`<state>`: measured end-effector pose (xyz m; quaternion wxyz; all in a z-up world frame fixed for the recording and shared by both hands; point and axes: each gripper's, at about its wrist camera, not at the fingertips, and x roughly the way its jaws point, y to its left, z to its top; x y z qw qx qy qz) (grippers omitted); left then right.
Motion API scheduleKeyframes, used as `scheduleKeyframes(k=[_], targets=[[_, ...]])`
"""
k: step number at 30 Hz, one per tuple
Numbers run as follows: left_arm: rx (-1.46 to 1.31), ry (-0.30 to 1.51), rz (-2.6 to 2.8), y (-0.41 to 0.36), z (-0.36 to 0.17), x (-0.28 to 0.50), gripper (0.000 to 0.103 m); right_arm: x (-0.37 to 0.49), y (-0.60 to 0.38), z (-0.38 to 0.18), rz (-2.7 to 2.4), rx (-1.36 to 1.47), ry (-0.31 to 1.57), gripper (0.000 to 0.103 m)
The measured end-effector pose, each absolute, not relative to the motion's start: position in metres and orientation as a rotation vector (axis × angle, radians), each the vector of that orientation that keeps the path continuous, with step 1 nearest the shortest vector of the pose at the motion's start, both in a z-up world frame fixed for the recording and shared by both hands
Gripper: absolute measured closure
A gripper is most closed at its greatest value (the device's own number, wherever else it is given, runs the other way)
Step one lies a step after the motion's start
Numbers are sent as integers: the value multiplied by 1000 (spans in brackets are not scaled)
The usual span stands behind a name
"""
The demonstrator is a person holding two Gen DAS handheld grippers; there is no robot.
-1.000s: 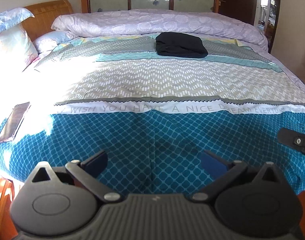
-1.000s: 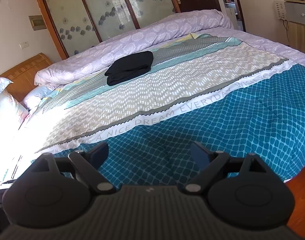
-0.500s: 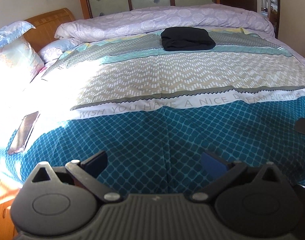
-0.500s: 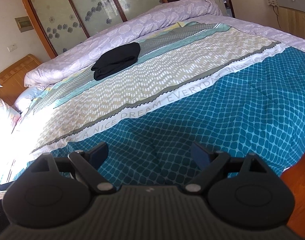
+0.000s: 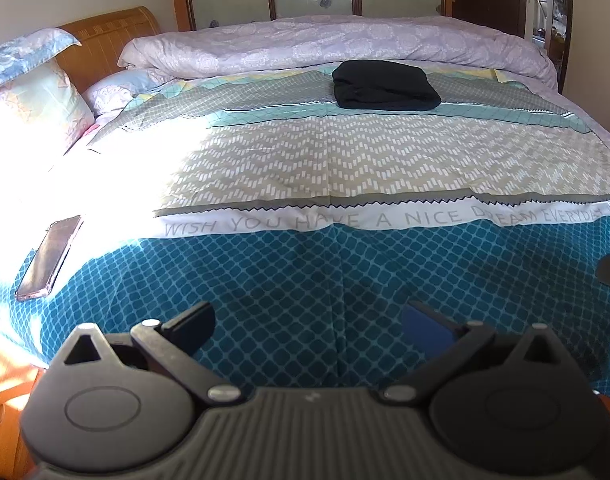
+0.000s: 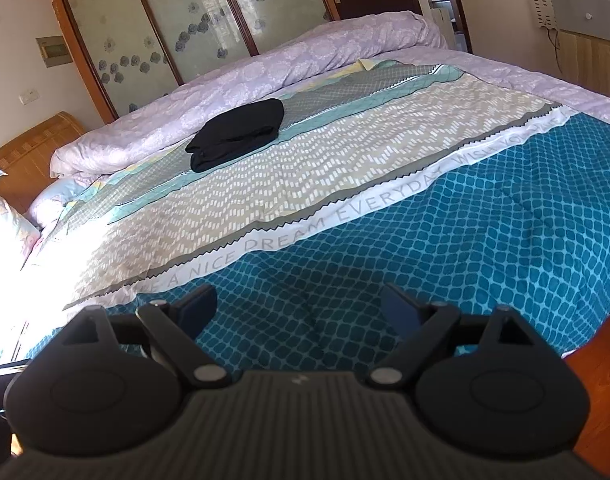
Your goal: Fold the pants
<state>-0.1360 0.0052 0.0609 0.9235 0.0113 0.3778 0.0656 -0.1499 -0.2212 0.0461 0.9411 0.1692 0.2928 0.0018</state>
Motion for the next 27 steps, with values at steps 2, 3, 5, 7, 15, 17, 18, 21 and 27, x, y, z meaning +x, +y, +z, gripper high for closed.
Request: scheduleKeyframes(k=[2,3,5,7,15,17,18,21,27], targets=[[39,774,144,4,60,-136,0,-150,-222,46,-1,347,596,12],[45,774,148,4,60,-136,0,-150,-221,46,-4,346,596,12],[50,778,155,4,59,-135,0,-150,-221,45,-7,347,600,12],[51,786,159,6,58,-134,0,-150,-220,44,-9,352,605,12],[70,784,170,7,59,-134,0,-150,-221,44,-18,355,606,12],[68,773,164,7,60,-134,0,-150,-221,44,-22,356,606,12],[64,765,158,8,62,-135,0,-150,-221,44,-25,357,605,12],[57,743,149,8,66,-137,0,-150,-222,44,-30,360,601,12],[73,725,148,6,70,-138,0,-151,-222,45,-34,361,598,12]])
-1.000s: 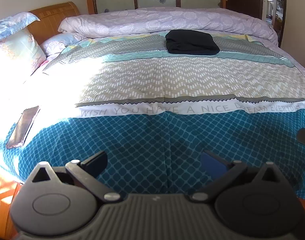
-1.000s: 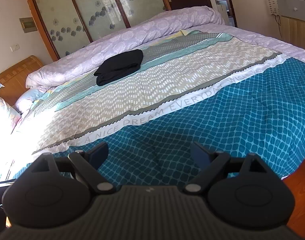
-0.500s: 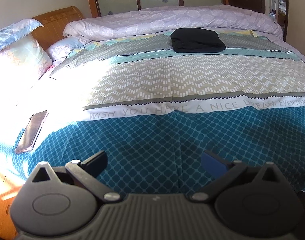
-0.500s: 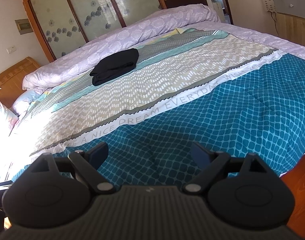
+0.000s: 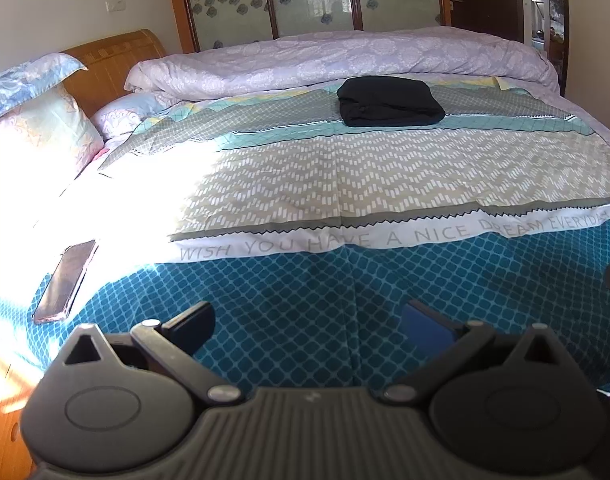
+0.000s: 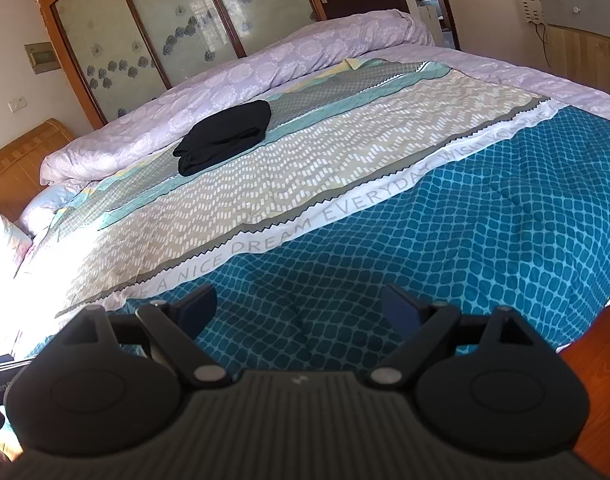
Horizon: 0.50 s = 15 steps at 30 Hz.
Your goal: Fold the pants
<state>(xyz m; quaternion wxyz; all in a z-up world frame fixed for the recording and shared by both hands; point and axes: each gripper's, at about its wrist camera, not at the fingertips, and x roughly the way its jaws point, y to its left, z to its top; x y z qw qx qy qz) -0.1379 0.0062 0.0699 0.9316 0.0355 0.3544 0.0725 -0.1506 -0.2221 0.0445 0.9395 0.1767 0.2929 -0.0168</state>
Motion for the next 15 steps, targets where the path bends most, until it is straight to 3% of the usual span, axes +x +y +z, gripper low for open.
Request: scheduleKeyframes(k=[15], targets=[[121,739,183,3,70,-136,0,-152,-223,46,-43,366,582,12]])
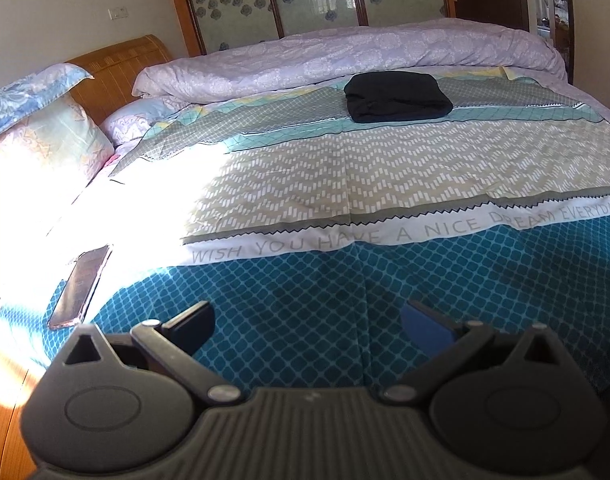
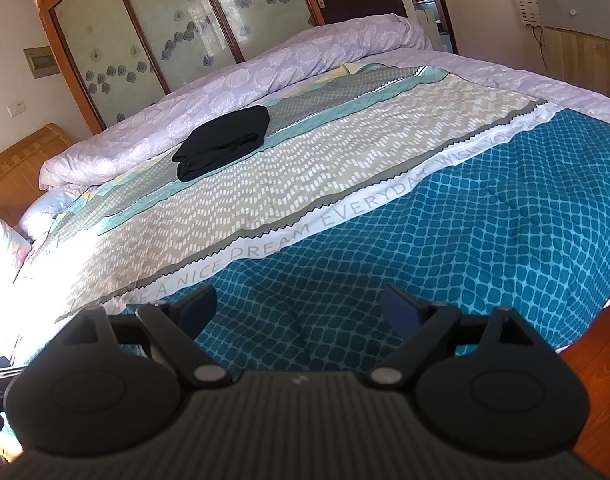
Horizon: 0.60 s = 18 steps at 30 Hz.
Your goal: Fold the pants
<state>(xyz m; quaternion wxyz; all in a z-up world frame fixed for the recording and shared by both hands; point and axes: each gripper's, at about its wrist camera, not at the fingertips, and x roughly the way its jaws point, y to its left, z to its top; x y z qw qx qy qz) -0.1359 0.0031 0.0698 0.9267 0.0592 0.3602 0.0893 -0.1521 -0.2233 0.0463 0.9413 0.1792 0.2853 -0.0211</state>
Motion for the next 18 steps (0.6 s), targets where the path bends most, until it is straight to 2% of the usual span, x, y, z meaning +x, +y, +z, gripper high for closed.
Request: scheduleKeyframes(k=[18], targets=[[104,786,158,4,67,-134,0,-152,-222,47,-47,367,578,12]])
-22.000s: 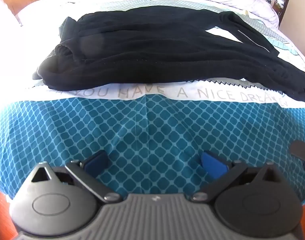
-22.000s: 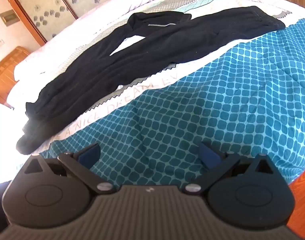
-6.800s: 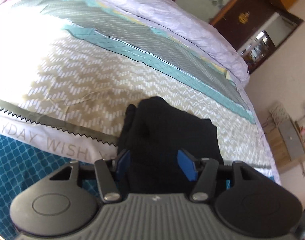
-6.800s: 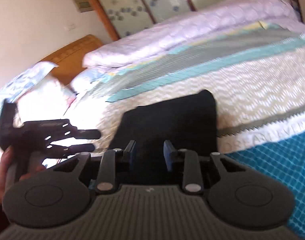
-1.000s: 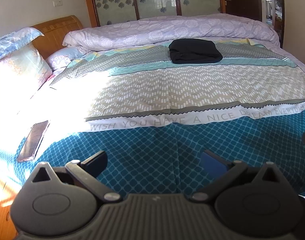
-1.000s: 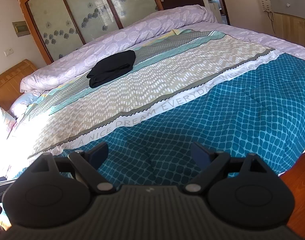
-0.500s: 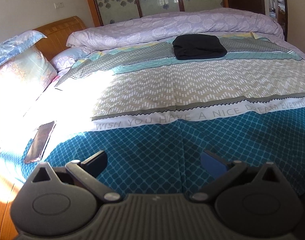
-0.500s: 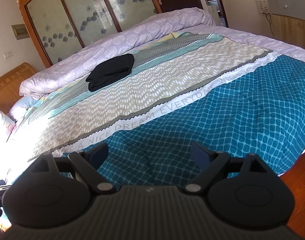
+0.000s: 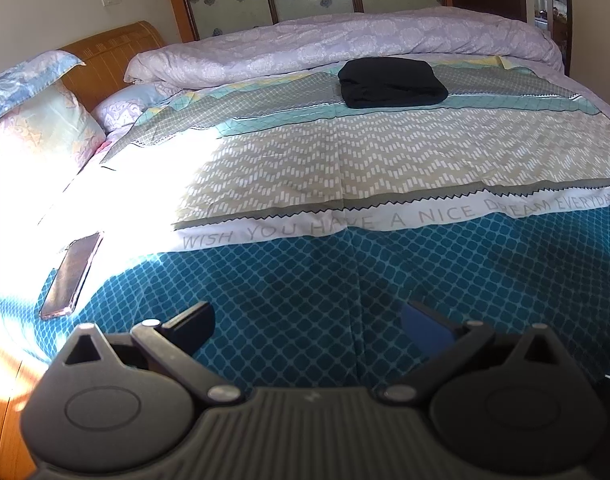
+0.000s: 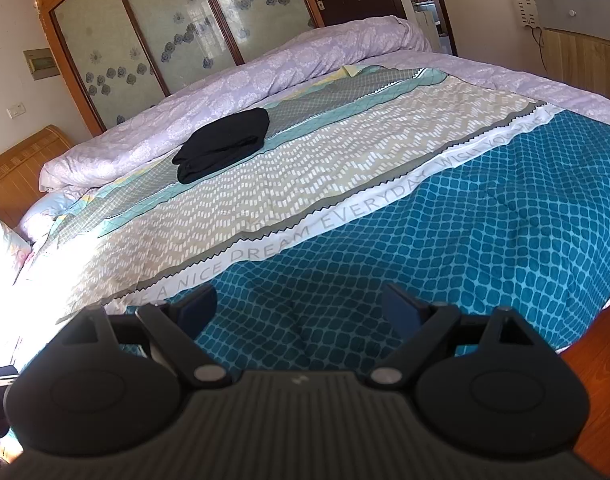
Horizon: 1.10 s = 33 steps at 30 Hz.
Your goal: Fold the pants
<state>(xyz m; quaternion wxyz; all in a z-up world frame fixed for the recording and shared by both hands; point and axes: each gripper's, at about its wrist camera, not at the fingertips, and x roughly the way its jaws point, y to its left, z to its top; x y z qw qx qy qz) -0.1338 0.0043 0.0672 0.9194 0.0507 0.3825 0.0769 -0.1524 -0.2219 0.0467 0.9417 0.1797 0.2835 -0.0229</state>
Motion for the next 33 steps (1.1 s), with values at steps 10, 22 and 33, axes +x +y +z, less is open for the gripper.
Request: scheduleKeyframes(k=[10,22,33], targets=[[93,806,147,4,66,-133,0,-153,-222,47,-48,368,579,12],[86,823,134,4,66,-133,0,-153,-222,48,-46,367,578,12],[71,840,130,5,65,-132,0,-153,-222,48,-47,368,579,12]])
